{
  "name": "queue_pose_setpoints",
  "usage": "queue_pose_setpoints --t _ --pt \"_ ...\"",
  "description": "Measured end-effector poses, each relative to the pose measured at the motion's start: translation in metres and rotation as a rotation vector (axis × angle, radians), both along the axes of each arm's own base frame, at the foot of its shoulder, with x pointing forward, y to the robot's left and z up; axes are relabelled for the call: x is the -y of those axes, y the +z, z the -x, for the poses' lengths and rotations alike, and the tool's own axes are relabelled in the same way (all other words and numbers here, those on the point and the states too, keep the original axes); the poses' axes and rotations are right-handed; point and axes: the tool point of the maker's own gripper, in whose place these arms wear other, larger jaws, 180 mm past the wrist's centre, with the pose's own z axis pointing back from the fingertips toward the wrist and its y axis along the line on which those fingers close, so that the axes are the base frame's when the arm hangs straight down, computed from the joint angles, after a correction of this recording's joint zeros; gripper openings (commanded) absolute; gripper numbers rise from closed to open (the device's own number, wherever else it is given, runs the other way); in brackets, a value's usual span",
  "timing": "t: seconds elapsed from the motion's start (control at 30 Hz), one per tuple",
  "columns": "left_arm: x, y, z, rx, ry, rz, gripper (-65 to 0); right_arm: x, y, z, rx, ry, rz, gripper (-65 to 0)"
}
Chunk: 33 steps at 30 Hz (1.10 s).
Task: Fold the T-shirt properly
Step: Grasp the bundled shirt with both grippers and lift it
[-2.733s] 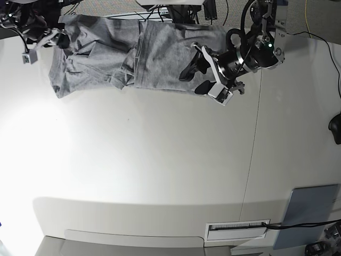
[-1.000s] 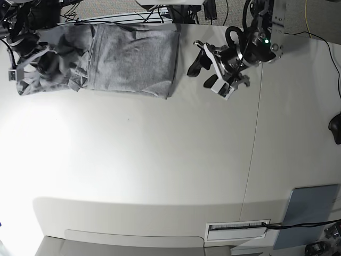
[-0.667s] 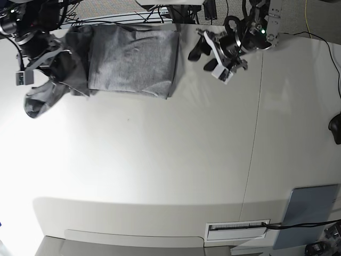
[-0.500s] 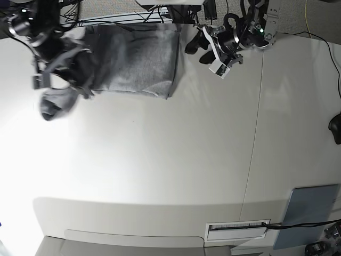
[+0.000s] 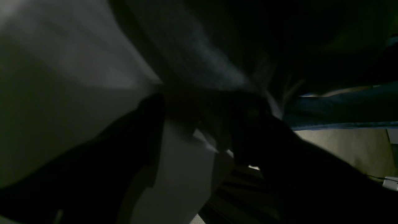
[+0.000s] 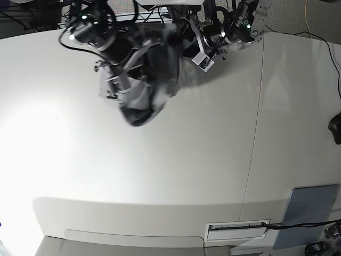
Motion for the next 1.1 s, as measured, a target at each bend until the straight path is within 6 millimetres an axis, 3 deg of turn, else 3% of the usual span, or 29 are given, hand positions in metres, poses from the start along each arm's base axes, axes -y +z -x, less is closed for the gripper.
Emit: queue_pose_setpoints --t 0.17,0.4,0.57,0.73,0.9,1.1 --pt "0.000 0.000 0.000 0.001 0.000 0.000 -30.4 -0.023 -0.004 0.014 -0.019 0.054 0.008 -65.0" --pt "0.000 0.001 -0.002 0.004 0.000 0.000 -30.4 -0.030 0.000 0.014 0.042 0.116 0.041 -65.0" --pt "0.000 0.001 -0.001 0.004 0.000 0.000 -30.4 -0.038 0.006 0.015 0.087 0.165 0.019 -43.4" --pt "-0.001 0.002 -0.002 0.009 -0.004 -0.005 -30.4 -0.054 0.019 0.020 0.097 0.207 -0.096 -42.3" --pt "-0.020 0.013 -0.013 0.065 0.001 -0.051 -30.4 -0.059 0.025 0.020 0.101 0.215 -0.145 -42.3" --pt "-0.067 0.038 -0.046 0.166 0.108 -0.134 -30.4 -0.054 0.024 0.011 0.129 0.211 -0.094 -42.3"
